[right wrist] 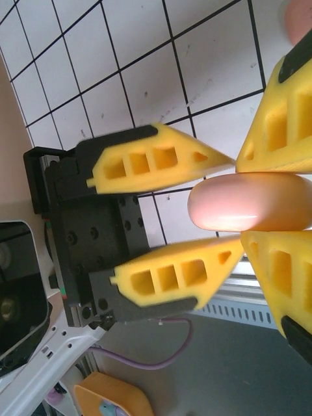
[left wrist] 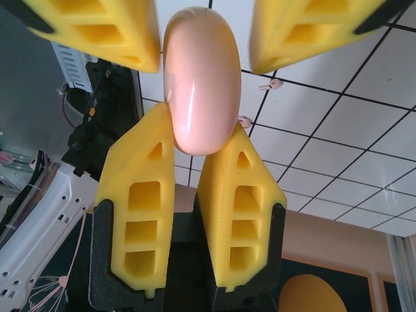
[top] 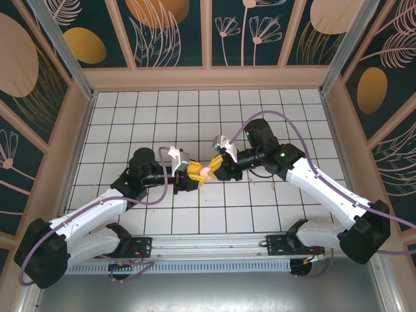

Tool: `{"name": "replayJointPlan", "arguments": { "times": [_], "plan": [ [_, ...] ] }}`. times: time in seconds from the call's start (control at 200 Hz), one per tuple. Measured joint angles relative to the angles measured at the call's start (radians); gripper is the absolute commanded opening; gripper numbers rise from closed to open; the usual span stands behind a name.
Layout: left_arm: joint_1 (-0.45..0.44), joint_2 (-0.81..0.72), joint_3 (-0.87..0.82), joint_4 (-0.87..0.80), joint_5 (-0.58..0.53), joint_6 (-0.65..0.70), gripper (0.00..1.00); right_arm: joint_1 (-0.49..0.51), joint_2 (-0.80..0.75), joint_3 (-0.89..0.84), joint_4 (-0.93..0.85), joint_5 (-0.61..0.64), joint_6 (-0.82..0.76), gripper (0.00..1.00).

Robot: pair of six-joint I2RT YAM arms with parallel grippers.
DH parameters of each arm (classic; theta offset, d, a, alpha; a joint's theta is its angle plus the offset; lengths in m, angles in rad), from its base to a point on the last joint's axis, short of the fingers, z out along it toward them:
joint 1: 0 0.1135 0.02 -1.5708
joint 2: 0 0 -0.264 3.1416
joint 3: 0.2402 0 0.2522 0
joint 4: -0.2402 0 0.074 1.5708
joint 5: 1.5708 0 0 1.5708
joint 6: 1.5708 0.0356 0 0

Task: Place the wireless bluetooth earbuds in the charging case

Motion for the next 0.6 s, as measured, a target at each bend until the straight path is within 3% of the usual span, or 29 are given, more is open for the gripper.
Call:
{"name": "replayJointPlan", "arguments": {
  "times": [0.175, 0.28, 0.601],
  "plan": [
    [0.000, 0.003, 0.000, -0.001, 0.015, -0.005, 0.22, 0.000, 0.000, 0.000, -0.002, -0.007, 0.000, 0.24],
    [-0.001, 0.004, 0.000, -0.001, 0.017, -0.005, 0.22, 0.000, 0.000, 0.000, -0.002, -0.012, -0.003, 0.35],
    [-0.001, 0.004, 0.000, 0.000, 0.017, -0.005, 0.20, -0.038, -0.027, -0.031, 0.070, -0.023, 0.045, 0.44]
  ]
}}
